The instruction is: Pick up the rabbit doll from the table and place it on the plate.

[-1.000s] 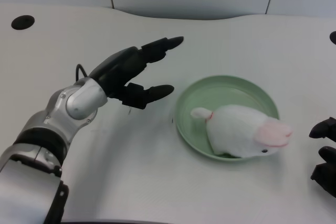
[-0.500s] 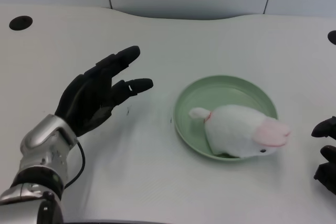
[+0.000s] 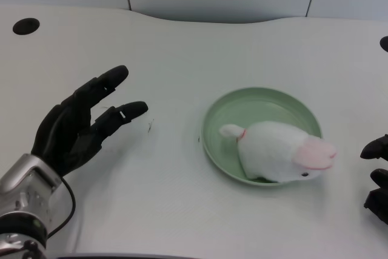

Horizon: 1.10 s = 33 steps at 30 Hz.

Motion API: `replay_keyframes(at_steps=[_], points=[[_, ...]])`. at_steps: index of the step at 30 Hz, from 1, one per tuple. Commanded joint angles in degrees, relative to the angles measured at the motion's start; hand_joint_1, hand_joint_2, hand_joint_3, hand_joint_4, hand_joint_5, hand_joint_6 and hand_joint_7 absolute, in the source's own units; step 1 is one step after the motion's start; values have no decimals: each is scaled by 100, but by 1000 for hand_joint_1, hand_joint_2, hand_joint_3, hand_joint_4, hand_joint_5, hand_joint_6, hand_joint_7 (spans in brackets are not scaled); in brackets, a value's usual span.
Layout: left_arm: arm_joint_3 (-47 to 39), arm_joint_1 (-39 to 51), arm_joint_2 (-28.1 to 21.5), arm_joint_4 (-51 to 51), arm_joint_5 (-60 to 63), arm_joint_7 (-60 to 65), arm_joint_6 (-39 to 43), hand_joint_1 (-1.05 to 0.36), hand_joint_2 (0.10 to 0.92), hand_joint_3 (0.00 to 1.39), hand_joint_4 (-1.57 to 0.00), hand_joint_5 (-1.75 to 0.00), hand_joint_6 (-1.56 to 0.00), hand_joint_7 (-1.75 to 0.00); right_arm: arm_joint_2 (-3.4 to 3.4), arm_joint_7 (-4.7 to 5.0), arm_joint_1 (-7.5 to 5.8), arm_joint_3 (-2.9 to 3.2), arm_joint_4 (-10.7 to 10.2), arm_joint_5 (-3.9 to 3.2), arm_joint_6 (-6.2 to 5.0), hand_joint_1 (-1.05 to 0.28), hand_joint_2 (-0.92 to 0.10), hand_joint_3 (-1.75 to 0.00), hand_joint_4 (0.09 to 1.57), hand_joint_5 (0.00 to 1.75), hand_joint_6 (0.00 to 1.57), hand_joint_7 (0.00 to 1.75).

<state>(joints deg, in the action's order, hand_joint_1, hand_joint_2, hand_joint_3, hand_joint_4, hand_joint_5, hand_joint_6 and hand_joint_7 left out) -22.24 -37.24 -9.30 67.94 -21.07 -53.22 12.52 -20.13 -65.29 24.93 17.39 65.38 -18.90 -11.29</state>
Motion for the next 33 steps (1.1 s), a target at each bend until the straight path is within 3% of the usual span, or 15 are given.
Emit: replay_keyframes(at_steps=[1,5,7,9,12,15,19,24,26,30,33], points=[[35,311,-175,-139,-11,-311,-37,-878,921,600,-389,-1142,-668,-275,-139,24,15,20,24,42,-47,-445,-921,-102,1473,1746,1204,1746],[129,427,-169,-200,61,-349,13,-869,921,534,-432,-1215,-718,-337,-148,0,26,38,42,12,21,-451,-919,-99,1436,1746,1149,1746],[211,481,-162,-208,133,-326,128,-844,921,515,-457,-1263,-749,-402,-141,-36,30,63,55,-23,53,-443,-919,-77,1425,1746,944,1746],[256,515,-173,-210,171,-303,228,-827,921,520,-449,-1315,-715,-508,-138,-24,19,44,38,1,-4,-444,-920,-89,1443,1746,1030,1746],[294,218,-211,98,288,74,159,-809,921,520,-424,-1376,-610,-703,-140,39,31,25,34,29,7,-447,-921,-85,1457,1746,1110,1746],[349,-332,-187,603,529,751,15,-747,921,473,-509,-1206,-667,-614,-146,35,45,33,58,21,46,-437,-921,-94,1483,1746,1181,1746],[291,-350,-151,695,578,810,29,-729,921,449,-507,-1254,-683,-629,-151,-23,61,80,86,-45,172,-422,-921,-77,1480,1746,1120,1746],[251,-426,-172,721,606,913,43,-719,921,463,-520,-1264,-675,-639,-149,-44,50,63,81,-17,114,-440,-921,-73,1469,1746,1050,1746],[200,-460,-199,730,589,965,8,-726,921,462,-522,-1267,-678,-650,-150,-6,53,46,72,8,85,-436,-921,-86,1482,1746,1126,1746],[179,-487,-238,741,639,1003,-14,-736,921,462,-522,-1272,-678,-666,-146,-25,58,69,87,-20,86,-431,-921,-85,1473,1746,1132,1746],[163,-509,-245,747,649,966,-60,-725,921,472,-508,-1286,-659,-685,-164,1,54,51,77,2,103,-439,-921,-75,1452,1746,1033,1746]])
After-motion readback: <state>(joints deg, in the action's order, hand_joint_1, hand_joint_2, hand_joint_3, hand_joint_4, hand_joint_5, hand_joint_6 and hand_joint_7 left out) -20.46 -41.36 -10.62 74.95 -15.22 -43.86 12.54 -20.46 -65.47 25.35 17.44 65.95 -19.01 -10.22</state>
